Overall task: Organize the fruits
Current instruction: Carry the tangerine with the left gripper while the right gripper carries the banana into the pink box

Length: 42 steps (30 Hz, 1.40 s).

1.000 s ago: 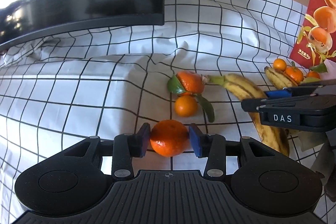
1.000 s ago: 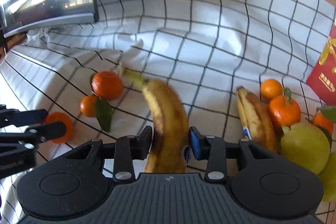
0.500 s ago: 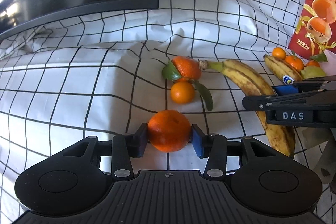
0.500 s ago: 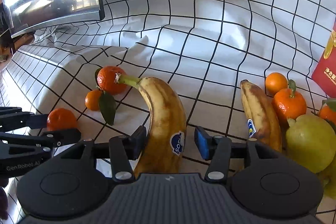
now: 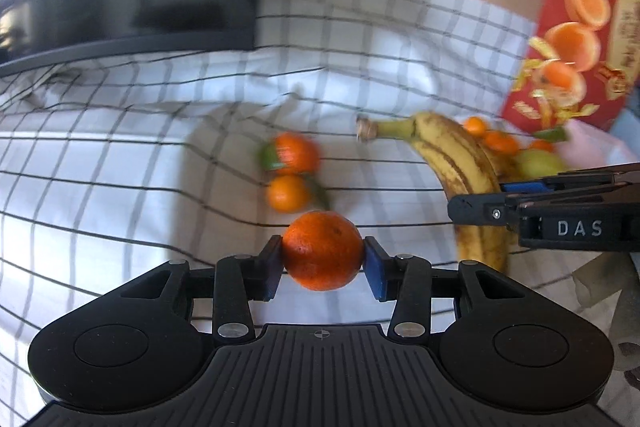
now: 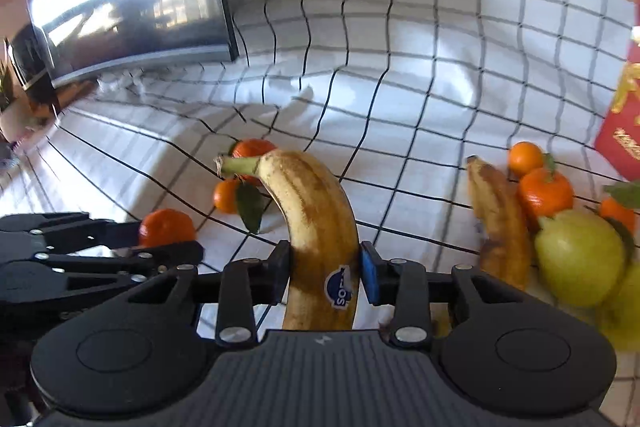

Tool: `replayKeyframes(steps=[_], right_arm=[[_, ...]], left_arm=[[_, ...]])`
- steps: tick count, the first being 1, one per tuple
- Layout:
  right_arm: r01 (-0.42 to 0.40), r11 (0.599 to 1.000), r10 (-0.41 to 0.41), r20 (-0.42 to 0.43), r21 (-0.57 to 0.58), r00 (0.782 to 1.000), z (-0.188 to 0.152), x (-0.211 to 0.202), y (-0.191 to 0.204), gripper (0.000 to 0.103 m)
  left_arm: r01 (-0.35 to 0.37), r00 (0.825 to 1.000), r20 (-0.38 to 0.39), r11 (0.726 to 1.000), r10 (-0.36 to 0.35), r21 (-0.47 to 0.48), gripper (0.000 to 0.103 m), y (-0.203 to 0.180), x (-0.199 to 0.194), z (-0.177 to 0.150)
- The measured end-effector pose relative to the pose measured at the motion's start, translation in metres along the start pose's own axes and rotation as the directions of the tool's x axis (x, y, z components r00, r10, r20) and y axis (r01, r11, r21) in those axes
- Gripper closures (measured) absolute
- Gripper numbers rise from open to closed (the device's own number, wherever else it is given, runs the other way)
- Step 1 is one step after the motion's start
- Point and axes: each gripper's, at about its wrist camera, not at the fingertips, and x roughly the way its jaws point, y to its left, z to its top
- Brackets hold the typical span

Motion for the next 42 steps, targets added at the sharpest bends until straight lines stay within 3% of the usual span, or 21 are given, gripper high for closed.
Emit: replayKeyframes(steps=[5,10,18,20,24,29,35,42], right_arm=[[0.031,0.999,-0.034,0.062,0.042,0.998,-0.016,-0.063,-0.027,0.068],[0.103,0.99,-0.118,0.148,0.101,0.982,-0.033,-0.141,-0.069,0.068],[0.284,0.938,-0.333,0.283,0.2,0.899,-0.025,-0.248,-0.161,0.068],[0.29,0.928,-0.347,0.259,0.233,0.902,-0.019,-0.253,-0.186,0.068],[0.248,0.923,-0.303,0.16,0.295,0.939,-0.01,-0.229,-0.232,0.068],[0.239,0.913,-0.271,0.055,0.331,0.961,-0.015,-0.183,-0.257,0.068],[0.202,0.912,-0.192,-0.063,0.358,0.979,-0.01,-0.127,-0.28,0.068],[0.14,0.891,-0.141,-0.031,0.433,0.99,-0.01,-0.106,-0.299,0.067]], left_arm=[[0.146,0.989,0.001,0.988,-0.146,0.058,0.056,-0.057,-0.019,-0.002],[0.28,0.959,-0.01,0.947,-0.282,0.158,0.056,-0.128,-0.034,-0.009],[0.448,0.89,-0.037,0.857,-0.454,0.253,0.056,-0.216,-0.053,-0.021],[0.473,0.878,-0.053,0.846,-0.475,0.245,0.056,-0.229,-0.051,-0.021],[0.508,0.86,-0.069,0.832,-0.506,0.221,0.056,-0.245,-0.049,-0.018],[0.486,0.874,-0.096,0.843,-0.477,0.232,0.055,-0.248,-0.048,-0.024],[0.432,0.899,-0.145,0.888,-0.412,0.155,0.055,-0.225,-0.034,-0.033],[0.377,0.919,-0.167,0.92,-0.357,0.11,0.056,-0.212,-0.027,-0.032]])
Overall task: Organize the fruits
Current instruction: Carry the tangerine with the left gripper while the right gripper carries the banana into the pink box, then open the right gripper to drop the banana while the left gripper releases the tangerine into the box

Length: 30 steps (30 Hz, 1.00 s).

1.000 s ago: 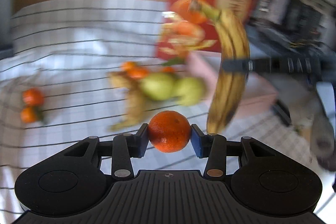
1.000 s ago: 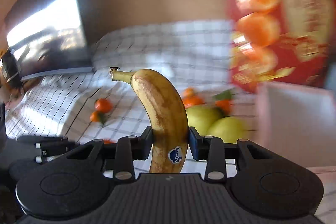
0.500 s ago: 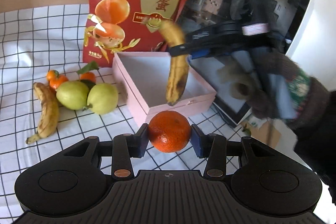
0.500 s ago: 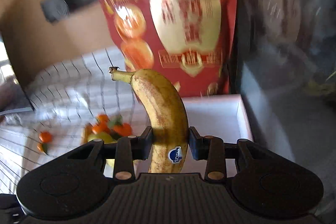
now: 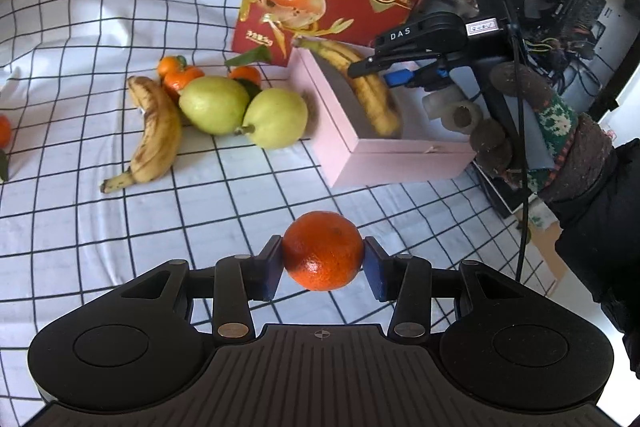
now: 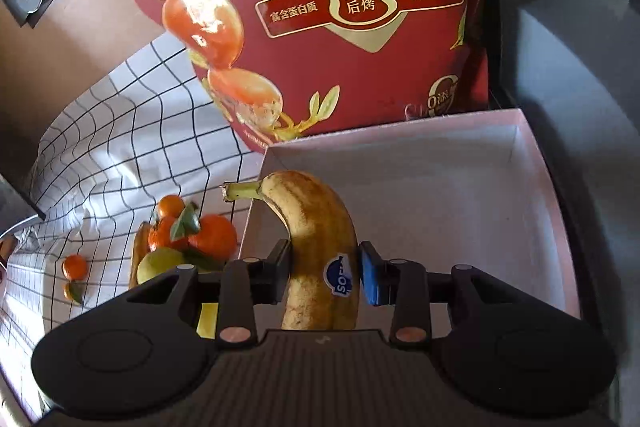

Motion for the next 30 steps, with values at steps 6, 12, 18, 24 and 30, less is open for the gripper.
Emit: replayKeyframes(steps=[6,12,18,24,30], right_arm=[[0.017,0.993,-0.014,-0.03,0.116,0.999,-0.003,0.015,-0.021,0.068],[0.032,0.995,-0.023,-0.089,0.095,0.996,-0.009,0.024,-0.013,0.068],[0.037,0.999,-0.039,-0.131,-0.018,0.991,-0.007,0.029,0.002,0.064],[0.045,0.998,-0.045,0.005,-0.05,0.999,-0.017,-0.033,0.005,0.047],[0.119,0.982,-0.089,0.195,-0.15,0.977,-0.091,-0.125,0.014,0.045]], left_arm=[[-0.007,1.0,-0.021,1.0,0.008,0.021,0.055,-0.001,0.002,0.0],[-0.002,0.999,-0.053,1.0,0.003,0.025,0.055,0.001,0.009,0.003],[0.007,0.998,-0.07,0.998,-0.003,0.058,0.055,-0.002,0.016,0.009],[0.02,1.0,-0.001,0.997,-0.02,0.081,0.055,-0.009,0.023,0.046],[0.021,0.998,0.053,0.986,-0.03,0.165,0.055,-0.034,0.06,0.107]])
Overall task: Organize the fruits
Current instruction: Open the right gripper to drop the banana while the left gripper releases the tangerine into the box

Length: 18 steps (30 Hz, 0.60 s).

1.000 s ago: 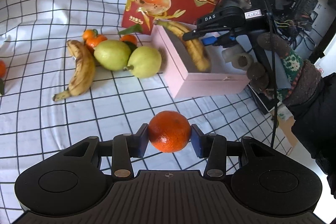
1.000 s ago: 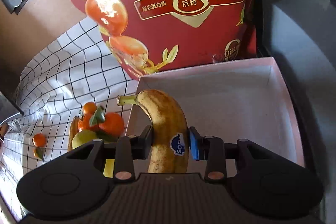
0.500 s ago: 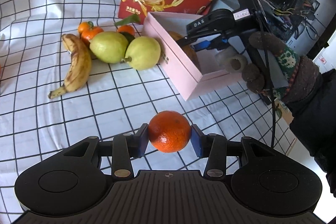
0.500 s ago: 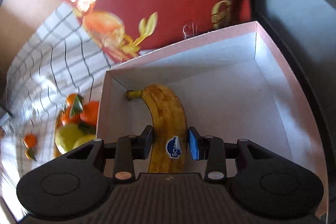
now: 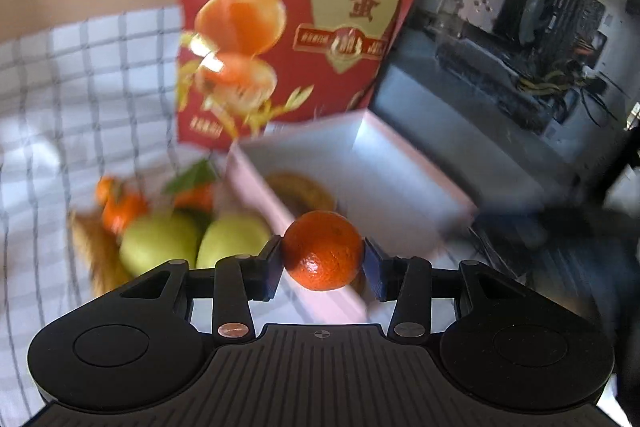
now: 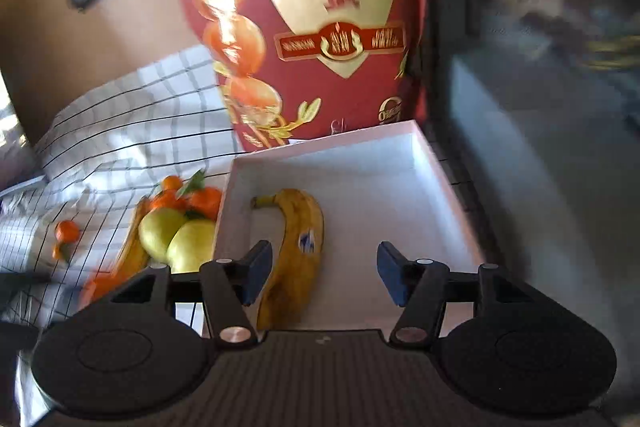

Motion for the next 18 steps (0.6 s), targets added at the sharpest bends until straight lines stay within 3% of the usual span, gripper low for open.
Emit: replayKeyframes(steps=[1,4,8,10,13,18], right_arm=[[-0.001,1.0,0.002,0.002,-0.01,1.0,-0.013,-0.011,0.003,0.045],[-0.059,0.997,0.056,-0.071,-0.046,0.996,-0.045,-0.015,0.014,0.061],[-0.055,0.996,0.047,-0.111,-0.073,0.993,-0.064,0.015,0.036,0.062],[-0.077,0.996,0.073,-0.105,-0.034,0.992,-0.063,0.028,0.04,0.062],[-0.084,0.996,0.083,-0.068,-0.013,0.994,-0.053,0.039,0.05,0.062],[-0.128,0.992,0.128,-0.052,0.003,0.99,-0.039,0.061,0.065,0.061]], left_arm=[[-0.005,1.0,-0.002,1.0,0.005,0.006,0.055,-0.001,0.01,0.009],[-0.046,0.998,-0.033,0.999,0.047,0.027,0.055,-0.002,0.04,0.029],[-0.075,0.992,-0.102,0.997,0.077,0.015,0.053,0.007,0.068,0.04],[-0.04,0.996,-0.084,0.999,0.038,-0.029,0.056,0.015,0.06,0.039],[-0.016,1.0,0.004,0.996,0.016,-0.092,0.057,0.031,0.032,0.037],[-0.053,0.992,0.102,0.982,0.072,-0.179,0.056,0.059,-0.016,0.013]])
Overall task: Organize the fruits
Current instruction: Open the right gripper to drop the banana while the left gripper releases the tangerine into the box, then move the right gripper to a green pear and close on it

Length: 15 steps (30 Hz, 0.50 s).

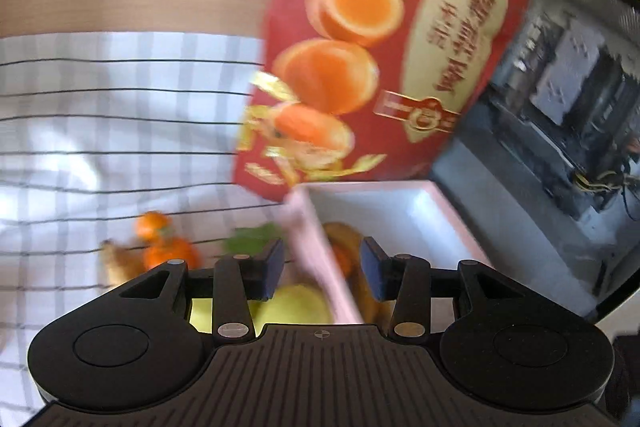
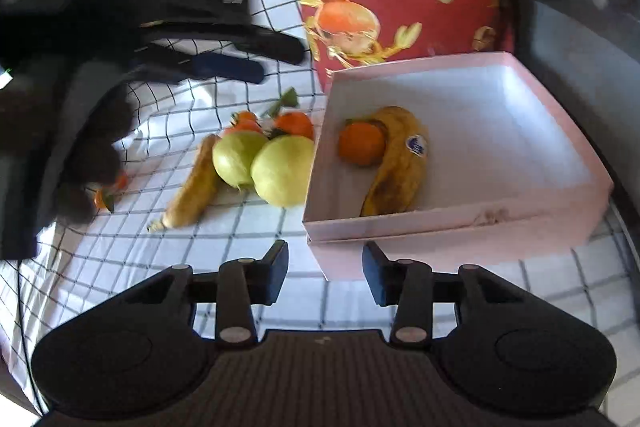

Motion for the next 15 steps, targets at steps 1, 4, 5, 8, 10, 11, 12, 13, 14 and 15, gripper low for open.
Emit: replayKeyframes(steps=[1,4,5,8,10,11,12,13,14,15], right_arm=[[-0.009,1.0,0.009,-0.008,0.0,1.0,0.001,0.005,0.002,0.061],[-0.018,1.0,0.018,-0.03,-0.019,0.999,0.001,0.017,0.008,0.061],[-0.018,1.0,0.017,-0.041,-0.025,0.999,0.0,0.021,0.01,0.061],[0.024,0.996,-0.029,-0.058,-0.086,0.998,-0.005,0.029,0.018,0.058],[0.059,0.989,-0.068,-0.059,-0.138,0.996,-0.01,0.029,0.024,0.053],[0.068,0.985,-0.078,-0.059,-0.158,0.995,-0.014,0.028,0.027,0.051],[0.075,0.982,-0.087,-0.062,-0.175,0.994,-0.018,0.027,0.03,0.051],[0.078,0.98,-0.092,-0.065,-0.185,0.994,-0.019,0.025,0.033,0.05],[0.084,0.976,-0.099,-0.067,-0.2,0.993,-0.023,0.024,0.036,0.049],[0.091,0.972,-0.107,-0.066,-0.215,0.992,-0.028,0.023,0.04,0.048]], left_arm=[[-0.018,1.0,0.006,1.0,0.018,0.001,0.056,0.007,-0.008,-0.007],[-0.108,0.994,-0.009,0.993,0.109,0.044,0.056,0.023,-0.021,-0.029],[-0.136,0.99,-0.019,0.989,0.137,0.06,0.056,0.027,-0.022,-0.036],[-0.198,0.978,-0.044,0.974,0.204,0.11,0.056,0.038,-0.03,-0.058],[-0.228,0.97,-0.054,0.964,0.237,0.137,0.056,0.04,-0.03,-0.07],[-0.24,0.967,-0.055,0.96,0.25,0.143,0.056,0.042,-0.03,-0.075],[-0.249,0.965,-0.054,0.958,0.258,0.141,0.056,0.043,-0.03,-0.078],[-0.251,0.964,-0.054,0.959,0.26,0.129,0.056,0.046,-0.029,-0.08],[-0.243,0.966,-0.058,0.964,0.25,0.11,0.056,0.049,-0.028,-0.082],[-0.234,0.969,-0.062,0.968,0.24,0.094,0.056,0.05,-0.028,-0.083]])
